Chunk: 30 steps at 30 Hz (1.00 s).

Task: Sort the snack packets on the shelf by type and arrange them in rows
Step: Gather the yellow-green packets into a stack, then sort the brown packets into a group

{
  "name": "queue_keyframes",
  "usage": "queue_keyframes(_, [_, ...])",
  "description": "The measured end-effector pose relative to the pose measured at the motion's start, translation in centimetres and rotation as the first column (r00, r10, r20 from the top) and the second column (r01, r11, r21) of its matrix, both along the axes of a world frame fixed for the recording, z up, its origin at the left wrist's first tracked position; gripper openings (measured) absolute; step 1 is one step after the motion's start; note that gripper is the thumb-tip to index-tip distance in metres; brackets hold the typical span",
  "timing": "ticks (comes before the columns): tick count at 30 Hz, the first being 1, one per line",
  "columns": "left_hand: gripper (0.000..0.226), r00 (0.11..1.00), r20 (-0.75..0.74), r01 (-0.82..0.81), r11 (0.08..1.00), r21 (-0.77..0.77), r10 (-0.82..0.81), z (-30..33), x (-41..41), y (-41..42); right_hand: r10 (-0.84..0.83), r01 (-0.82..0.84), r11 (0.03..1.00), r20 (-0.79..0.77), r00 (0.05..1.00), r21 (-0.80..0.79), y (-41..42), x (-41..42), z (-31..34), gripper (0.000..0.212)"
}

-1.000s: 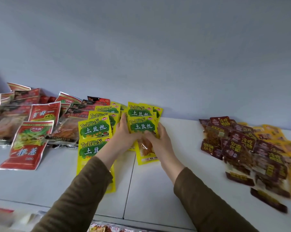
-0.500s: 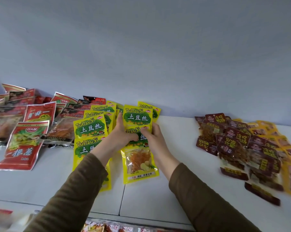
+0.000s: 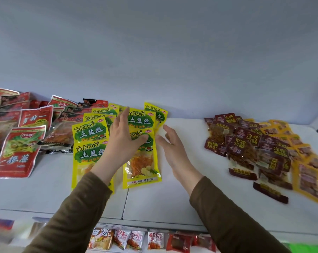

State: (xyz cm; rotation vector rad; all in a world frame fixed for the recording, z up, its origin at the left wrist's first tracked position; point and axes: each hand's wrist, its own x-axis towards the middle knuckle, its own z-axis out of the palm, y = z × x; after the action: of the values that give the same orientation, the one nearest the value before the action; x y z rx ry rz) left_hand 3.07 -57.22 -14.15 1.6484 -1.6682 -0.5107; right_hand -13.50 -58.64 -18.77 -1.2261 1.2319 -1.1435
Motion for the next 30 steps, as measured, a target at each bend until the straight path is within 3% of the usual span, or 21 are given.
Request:
queue_keyframes(5, [0.081,0.991,0.095,0.102,0.993,-0.052,-0.097,0.0,-4.0,1.4,-0.100,0.031,0.977,-0.327,0.940,-0.212,2.1,-4.5,1.2,0.052])
queue_keyframes(8, [0.077,0.976,0.125,0.182,0.983,-0.023,-0.178,-0.5,-7.0,1.9,-0.173,0.006,0.946,-0.488,0.856,-0.325,3.1,-8.1,2.1,0.045])
queue_keyframes(13, [0.071,0.945,0.175,0.273,0.961,0.035,-0.275,-1.4,-13.1,2.5,-0.225,-0.085,0.921,-0.699,0.679,-0.379,4.4,-14.7,2.9,0.039])
queue_keyframes(20, [0.070,0.918,0.240,0.309,0.949,0.060,-0.314,-1.9,-23.3,4.1,-0.231,-0.169,0.920,-0.836,0.497,-0.354,6.5,-24.9,2.3,0.041])
queue_keyframes(30, [0.068,0.908,0.314,0.260,0.961,0.094,-0.276,-2.7,-32.8,6.2,-0.218,-0.221,0.915,-0.874,0.435,-0.339,8.4,-35.3,1.1,0.041])
